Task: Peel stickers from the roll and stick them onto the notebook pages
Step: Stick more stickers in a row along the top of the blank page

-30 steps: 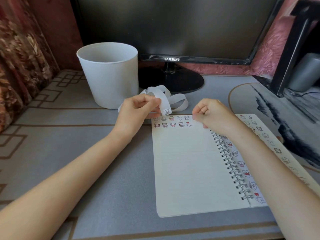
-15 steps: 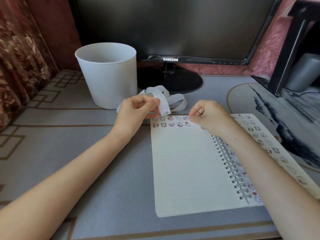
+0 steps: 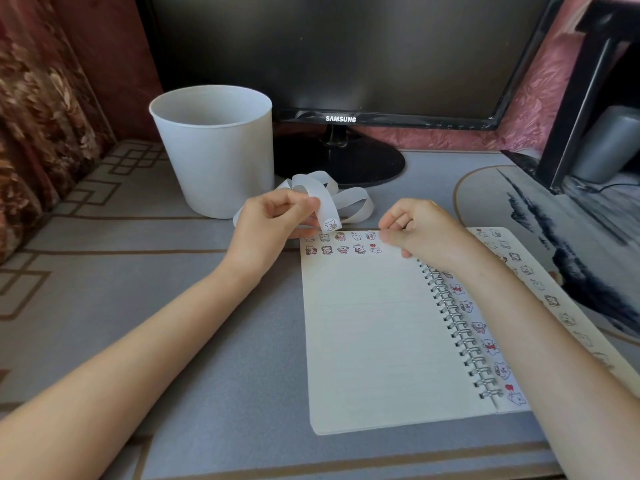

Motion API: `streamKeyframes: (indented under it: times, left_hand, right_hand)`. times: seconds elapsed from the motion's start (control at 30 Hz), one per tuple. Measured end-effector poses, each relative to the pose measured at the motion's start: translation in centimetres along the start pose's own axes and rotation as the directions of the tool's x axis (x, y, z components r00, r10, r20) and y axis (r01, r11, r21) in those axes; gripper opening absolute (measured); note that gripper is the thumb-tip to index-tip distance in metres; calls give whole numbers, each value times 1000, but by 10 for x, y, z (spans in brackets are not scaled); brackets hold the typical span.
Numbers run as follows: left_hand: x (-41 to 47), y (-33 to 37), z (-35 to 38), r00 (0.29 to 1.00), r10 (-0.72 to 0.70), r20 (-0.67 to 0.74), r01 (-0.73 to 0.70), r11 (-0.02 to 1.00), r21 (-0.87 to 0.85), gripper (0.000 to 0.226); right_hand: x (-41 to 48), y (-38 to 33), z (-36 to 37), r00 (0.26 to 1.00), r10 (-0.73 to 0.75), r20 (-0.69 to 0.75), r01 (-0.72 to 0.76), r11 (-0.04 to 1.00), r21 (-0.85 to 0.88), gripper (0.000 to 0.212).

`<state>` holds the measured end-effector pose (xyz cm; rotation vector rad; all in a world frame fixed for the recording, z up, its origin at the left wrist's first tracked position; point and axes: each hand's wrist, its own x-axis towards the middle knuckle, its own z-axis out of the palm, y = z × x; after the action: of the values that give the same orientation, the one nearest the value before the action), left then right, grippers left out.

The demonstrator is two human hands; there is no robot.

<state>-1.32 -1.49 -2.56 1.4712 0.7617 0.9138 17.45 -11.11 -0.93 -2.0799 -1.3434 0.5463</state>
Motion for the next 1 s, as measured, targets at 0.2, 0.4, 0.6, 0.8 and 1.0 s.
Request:
streamKeyframes:
  times: [0.2, 0.4, 0.6, 0.8, 1.0]
  left_hand:
    - [-1, 1, 1, 1000, 2, -3, -2, 1000, -2, 15]
    - [-1, 2, 2, 1000, 6, -13, -6, 1000, -20, 15]
    - [-2, 4, 3, 999, 32, 5, -31, 997, -69, 14]
    - [-4, 5, 4, 997, 68, 40, -65, 995, -77, 15]
    - [-7, 5, 7, 990, 41, 137, -35, 998, -46, 16]
  right_hand:
    - [0, -2, 3, 999, 20, -39, -20, 1000, 2, 16]
    - [-6, -10, 6, 983, -98, -153, 116, 986, 116, 5]
    - [-12, -30, 17, 930, -326, -170, 361, 898, 250, 13]
    - [-11, -33, 23, 918, -349, -187, 393, 864, 316, 16]
    - [-11, -32, 21, 929, -292, -228, 364, 833, 416, 13]
